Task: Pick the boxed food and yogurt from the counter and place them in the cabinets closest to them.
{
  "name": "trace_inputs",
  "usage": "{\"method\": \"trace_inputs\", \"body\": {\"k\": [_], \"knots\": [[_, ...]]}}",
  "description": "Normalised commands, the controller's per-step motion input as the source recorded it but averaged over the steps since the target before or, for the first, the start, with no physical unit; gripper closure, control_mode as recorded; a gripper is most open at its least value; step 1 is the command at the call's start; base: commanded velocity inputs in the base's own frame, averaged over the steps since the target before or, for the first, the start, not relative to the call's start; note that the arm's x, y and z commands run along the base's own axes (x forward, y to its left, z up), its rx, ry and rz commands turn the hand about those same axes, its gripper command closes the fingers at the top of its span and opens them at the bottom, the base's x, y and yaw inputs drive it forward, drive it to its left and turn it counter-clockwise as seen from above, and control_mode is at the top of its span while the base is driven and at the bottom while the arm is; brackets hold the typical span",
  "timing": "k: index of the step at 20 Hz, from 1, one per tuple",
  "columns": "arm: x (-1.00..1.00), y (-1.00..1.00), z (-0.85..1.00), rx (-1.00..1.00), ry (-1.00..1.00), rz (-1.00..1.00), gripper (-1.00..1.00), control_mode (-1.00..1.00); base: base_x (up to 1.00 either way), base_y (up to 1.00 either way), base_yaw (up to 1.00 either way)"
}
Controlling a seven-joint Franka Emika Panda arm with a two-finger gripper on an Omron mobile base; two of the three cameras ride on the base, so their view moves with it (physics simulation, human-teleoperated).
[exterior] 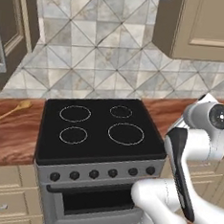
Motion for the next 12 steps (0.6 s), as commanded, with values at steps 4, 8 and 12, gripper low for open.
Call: {"method": "trace_inputs", "body": {"k": [4, 8, 12], "knots": [[0.0, 0.0, 0.0, 0.0, 0.0, 0.0, -1.0, 1.0, -0.43, 0.75, 0.0], [0.0, 0.0, 0.0, 0.0, 0.0, 0.0, -1.0, 1.0, -0.39, 0.74, 0.0], [0.0, 0.0, 0.0, 0.0, 0.0, 0.0, -1.0, 1.0, -0.33, 0.76, 0.0]]}}
